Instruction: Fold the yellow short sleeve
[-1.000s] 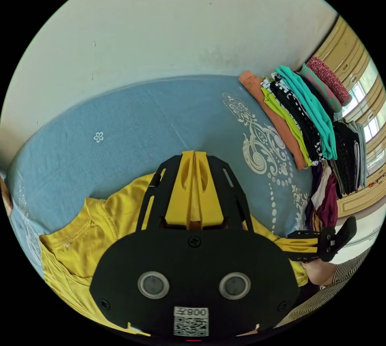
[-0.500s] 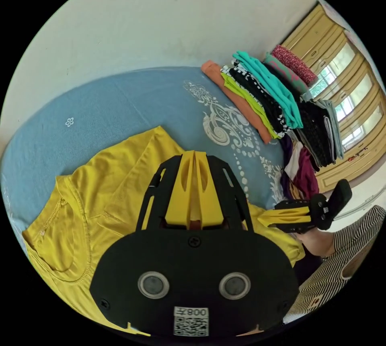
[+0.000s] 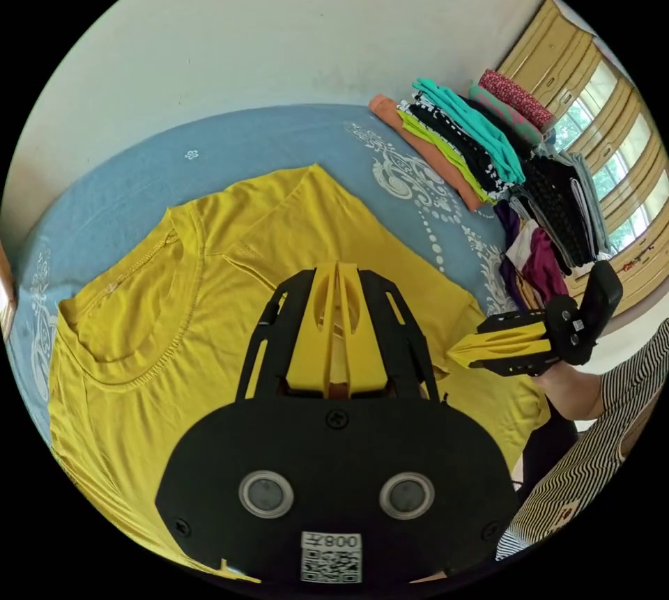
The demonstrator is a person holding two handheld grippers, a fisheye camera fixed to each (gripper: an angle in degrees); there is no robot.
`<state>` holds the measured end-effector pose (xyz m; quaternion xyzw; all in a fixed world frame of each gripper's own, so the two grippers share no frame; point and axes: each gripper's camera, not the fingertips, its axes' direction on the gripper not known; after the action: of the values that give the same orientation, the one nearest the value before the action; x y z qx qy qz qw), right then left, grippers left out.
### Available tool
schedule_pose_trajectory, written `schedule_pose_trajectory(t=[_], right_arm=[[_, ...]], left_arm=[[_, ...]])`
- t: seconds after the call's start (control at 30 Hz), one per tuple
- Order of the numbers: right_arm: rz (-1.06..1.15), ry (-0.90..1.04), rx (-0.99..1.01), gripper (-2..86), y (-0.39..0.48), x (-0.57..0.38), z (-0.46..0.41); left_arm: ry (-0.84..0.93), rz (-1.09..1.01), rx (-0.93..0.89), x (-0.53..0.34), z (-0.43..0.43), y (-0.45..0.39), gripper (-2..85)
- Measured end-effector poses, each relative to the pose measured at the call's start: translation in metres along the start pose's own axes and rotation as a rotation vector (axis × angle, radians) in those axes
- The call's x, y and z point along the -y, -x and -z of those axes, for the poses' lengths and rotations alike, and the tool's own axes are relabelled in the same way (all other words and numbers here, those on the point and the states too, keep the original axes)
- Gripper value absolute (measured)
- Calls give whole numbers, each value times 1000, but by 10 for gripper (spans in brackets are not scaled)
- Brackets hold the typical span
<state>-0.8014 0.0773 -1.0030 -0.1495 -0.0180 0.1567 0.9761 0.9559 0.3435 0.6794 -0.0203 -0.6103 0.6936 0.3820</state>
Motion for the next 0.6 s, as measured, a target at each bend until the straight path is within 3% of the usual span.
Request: schedule_pose_trajectory(t=[0.13, 0.33, 0.6], right_arm=[[-20, 12, -3, 3, 8, 10, -3], [-134, -37, -115, 2, 0, 16, 4], [-154, -8, -132, 2, 34, 42, 1]], left_arm=[[29, 77, -45, -36, 0, 27, 3], [68, 11, -29, -110, 6, 22, 3], [-109, 170, -145, -260, 96, 52, 4]])
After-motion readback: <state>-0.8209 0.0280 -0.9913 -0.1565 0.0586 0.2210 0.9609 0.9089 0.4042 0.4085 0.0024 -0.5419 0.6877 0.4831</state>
